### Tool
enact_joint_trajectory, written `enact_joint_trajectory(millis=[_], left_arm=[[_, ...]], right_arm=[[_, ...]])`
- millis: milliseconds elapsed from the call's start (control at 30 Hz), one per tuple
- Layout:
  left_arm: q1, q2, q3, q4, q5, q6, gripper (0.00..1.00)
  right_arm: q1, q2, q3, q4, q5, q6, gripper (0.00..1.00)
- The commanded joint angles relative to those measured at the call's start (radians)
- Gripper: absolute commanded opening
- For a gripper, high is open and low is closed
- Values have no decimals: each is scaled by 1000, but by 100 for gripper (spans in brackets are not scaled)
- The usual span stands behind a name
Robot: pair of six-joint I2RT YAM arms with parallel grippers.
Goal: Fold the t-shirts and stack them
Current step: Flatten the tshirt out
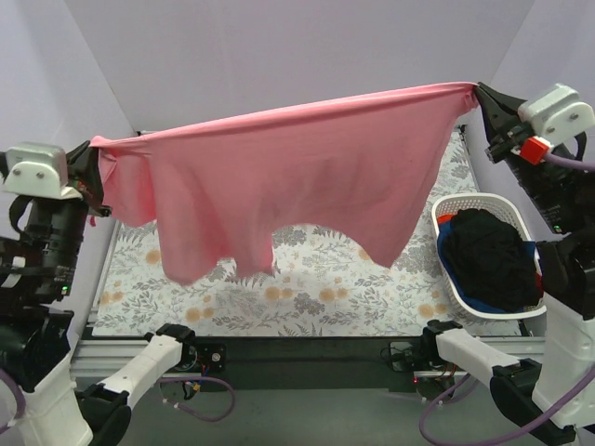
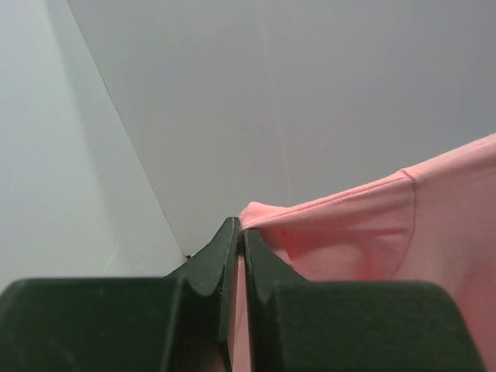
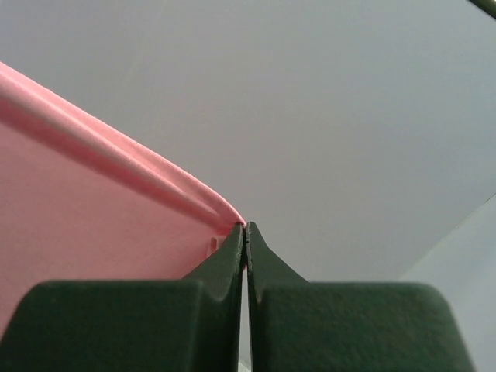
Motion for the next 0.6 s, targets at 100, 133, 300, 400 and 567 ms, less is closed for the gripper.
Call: enact_joint_trajectory(millis=[100,133,300,400,567], left_arm=[[21,141,-183,44,-153,94,0],[21,179,-208,58,-151,108,0],[24,307,-385,179,-84,151,1],[73,428,-513,289,-7,174,1],[175,794,-365,365,149,149,5]], right_arm=[[-15,133,-138,112,144,-66,1],[-16,141,-225,138,140,-76,1],[-15,225,-460,276,120,-124,1],[-15,318,-574,388,137,-147,1],[-9,583,-530,511,215,-158,5]])
